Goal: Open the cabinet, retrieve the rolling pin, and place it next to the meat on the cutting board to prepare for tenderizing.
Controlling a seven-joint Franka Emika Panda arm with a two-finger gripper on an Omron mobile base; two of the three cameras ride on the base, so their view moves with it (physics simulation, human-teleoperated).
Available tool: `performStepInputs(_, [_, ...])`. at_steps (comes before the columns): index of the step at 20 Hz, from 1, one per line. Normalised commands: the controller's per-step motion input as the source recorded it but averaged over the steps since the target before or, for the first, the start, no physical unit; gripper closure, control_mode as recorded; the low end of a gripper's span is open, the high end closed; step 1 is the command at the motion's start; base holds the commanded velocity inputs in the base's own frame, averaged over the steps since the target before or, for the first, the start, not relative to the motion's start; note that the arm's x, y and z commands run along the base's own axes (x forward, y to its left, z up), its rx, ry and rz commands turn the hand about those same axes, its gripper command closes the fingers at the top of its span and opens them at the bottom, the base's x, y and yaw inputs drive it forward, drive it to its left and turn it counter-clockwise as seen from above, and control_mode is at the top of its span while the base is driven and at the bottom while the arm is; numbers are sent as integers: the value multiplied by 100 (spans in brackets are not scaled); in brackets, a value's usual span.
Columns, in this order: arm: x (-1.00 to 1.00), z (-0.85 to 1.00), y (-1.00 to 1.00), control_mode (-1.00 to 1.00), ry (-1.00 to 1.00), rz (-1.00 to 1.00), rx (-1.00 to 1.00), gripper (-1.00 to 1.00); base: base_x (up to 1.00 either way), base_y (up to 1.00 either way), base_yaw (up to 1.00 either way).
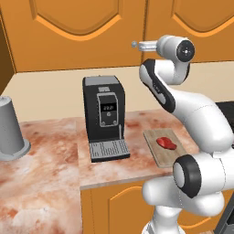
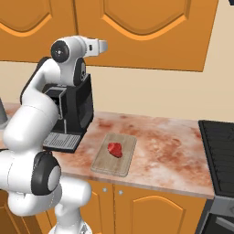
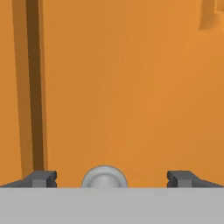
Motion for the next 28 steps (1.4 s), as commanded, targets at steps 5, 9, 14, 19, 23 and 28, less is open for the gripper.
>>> performStepInputs(5, [9, -25, 4, -100, 0, 0, 0, -100, 0, 0, 0])
performStepInputs(9, [24, -3, 0, -100, 0, 0, 0, -100, 0, 0, 0])
performStepInputs(14, [14, 11, 0, -100, 0, 0, -1, -100, 0, 0, 0])
performStepInputs(19, [2, 24, 0, -100, -3, 0, -5, -100, 0, 0, 0])
performStepInputs(23, [5, 31, 0, -100, -2, 0, -7, -100, 0, 0, 0])
performStepInputs(28, [8, 17, 0, -100, 0, 0, -3, -100, 0, 0, 0])
